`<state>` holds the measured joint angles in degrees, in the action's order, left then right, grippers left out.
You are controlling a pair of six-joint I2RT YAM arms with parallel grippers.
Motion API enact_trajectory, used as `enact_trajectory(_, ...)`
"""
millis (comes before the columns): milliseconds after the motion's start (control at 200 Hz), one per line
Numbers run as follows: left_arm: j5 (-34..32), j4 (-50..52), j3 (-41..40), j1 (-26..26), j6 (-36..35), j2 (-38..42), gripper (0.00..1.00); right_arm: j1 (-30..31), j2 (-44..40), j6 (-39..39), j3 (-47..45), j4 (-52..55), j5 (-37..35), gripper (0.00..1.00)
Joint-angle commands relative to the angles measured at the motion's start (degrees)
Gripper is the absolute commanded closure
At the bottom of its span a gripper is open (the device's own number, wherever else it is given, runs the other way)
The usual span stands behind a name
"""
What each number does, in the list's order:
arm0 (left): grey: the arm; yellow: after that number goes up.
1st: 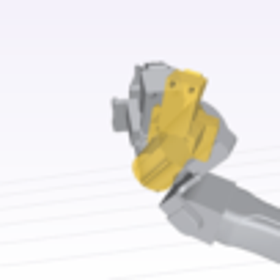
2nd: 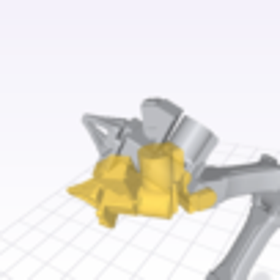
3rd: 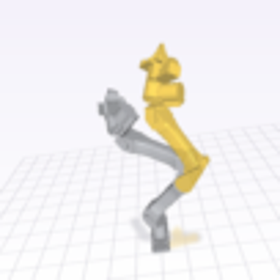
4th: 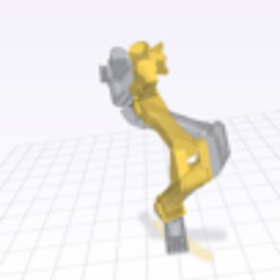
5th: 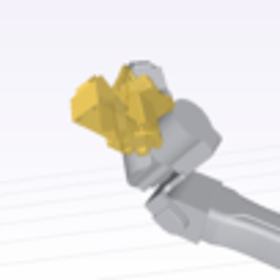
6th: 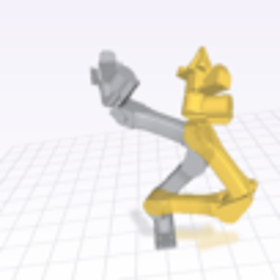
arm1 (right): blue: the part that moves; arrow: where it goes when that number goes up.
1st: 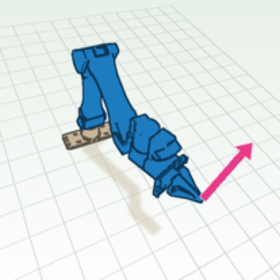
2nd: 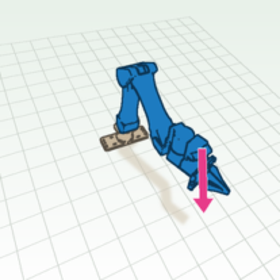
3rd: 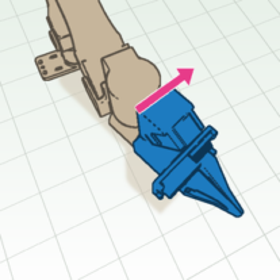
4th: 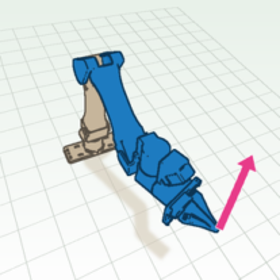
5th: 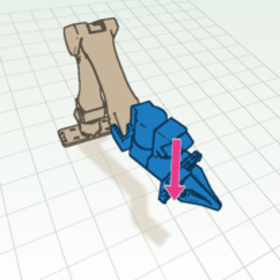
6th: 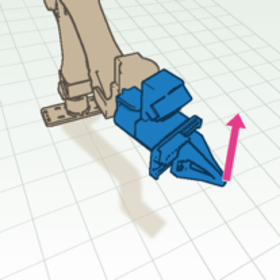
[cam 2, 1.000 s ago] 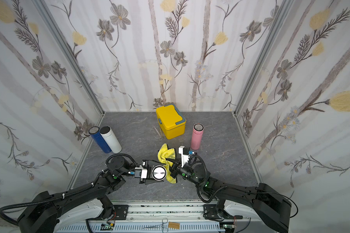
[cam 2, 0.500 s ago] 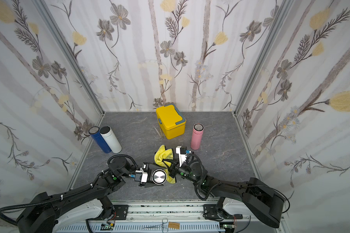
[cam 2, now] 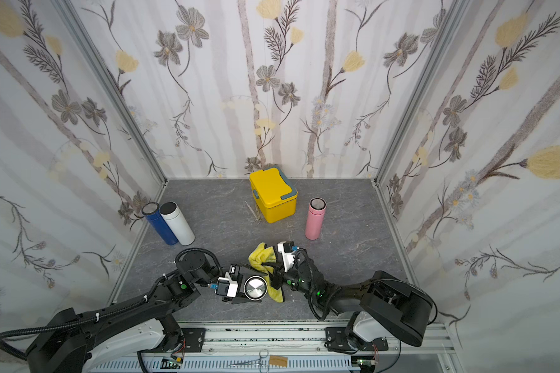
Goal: Wipe the surface of the thermos
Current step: Wipe the dirt from the surface of the thermos.
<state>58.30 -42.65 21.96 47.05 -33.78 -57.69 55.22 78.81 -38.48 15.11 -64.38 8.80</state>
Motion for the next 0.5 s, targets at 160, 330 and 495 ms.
enact_trajectory(160, 0.41, -2.35, 0.55, 0.41, -3.87, 0.19, 1.00, 0.25, -9.56, 4.32, 5.80, 5.71, 1.38, 1.00)
enact_trajectory(330, 0.25, -1.82, 0.52, 0.57, -4.38, 0.46, 1.00, 0.20, -0.04, 1.26, 2.49, -2.14, 0.97, 1.00)
enact_trajectory(495, 0.12, -1.63, -0.14, 0.71, -5.15, 1.55, 1.00, -1.52, 7.01, -1.40, -1.95, -16.27, 5.45, 1.00)
